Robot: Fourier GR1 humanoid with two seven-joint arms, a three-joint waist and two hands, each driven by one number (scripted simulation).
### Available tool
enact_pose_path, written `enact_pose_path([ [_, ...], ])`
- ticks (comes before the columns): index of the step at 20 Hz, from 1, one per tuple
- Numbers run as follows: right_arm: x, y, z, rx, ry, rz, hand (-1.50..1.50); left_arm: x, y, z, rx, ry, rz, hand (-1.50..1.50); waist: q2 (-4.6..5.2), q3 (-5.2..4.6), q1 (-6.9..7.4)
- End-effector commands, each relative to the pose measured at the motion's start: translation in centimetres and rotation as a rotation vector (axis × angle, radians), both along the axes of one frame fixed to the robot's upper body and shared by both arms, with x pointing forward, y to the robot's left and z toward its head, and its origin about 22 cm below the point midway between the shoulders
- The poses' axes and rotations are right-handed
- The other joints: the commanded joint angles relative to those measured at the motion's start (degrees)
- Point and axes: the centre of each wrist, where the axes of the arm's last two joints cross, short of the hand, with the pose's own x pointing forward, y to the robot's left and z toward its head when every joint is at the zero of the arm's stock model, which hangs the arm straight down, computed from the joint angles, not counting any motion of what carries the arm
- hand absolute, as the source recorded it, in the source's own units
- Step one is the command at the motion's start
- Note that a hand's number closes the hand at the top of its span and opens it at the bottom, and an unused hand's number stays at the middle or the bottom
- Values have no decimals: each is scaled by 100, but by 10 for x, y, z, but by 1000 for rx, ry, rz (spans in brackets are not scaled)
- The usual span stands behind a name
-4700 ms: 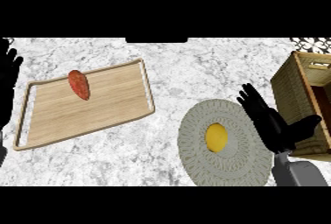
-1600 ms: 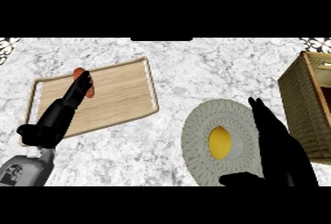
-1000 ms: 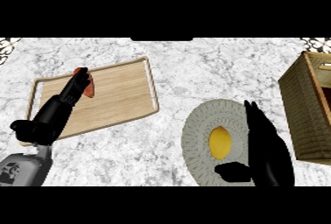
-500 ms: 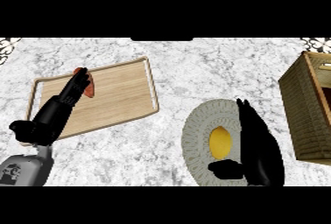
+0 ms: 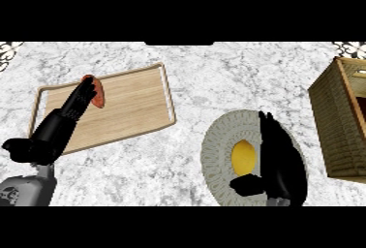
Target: Pick the lemon from the placemat and place it in the basket
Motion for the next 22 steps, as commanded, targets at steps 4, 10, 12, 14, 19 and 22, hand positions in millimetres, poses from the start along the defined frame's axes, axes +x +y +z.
enact_pose_path([
  [4,15,9,-26,-18,16,6,-150,4,2,13,3,8,-13,0,1,1,6],
  [10,20,1,-32,-20,79,-34,-150,-1,-13,-15,-4,-11,2,0,0,0,-2],
  [12,27,10,-33,-38,105,-33,-150,8,-42,-10,6,-6,6,0,2,0,-4],
  [14,36,-18,-34,-27,105,-40,-150,8,-10,-16,-1,15,-9,0,2,0,-4],
  [19,28,4,-64,-15,134,-45,-150,3,-26,-4,3,5,-6,0,0,0,3],
  [22,33,-6,-66,14,165,-11,-150,-4,-6,6,18,2,-19,0,-1,1,10],
])
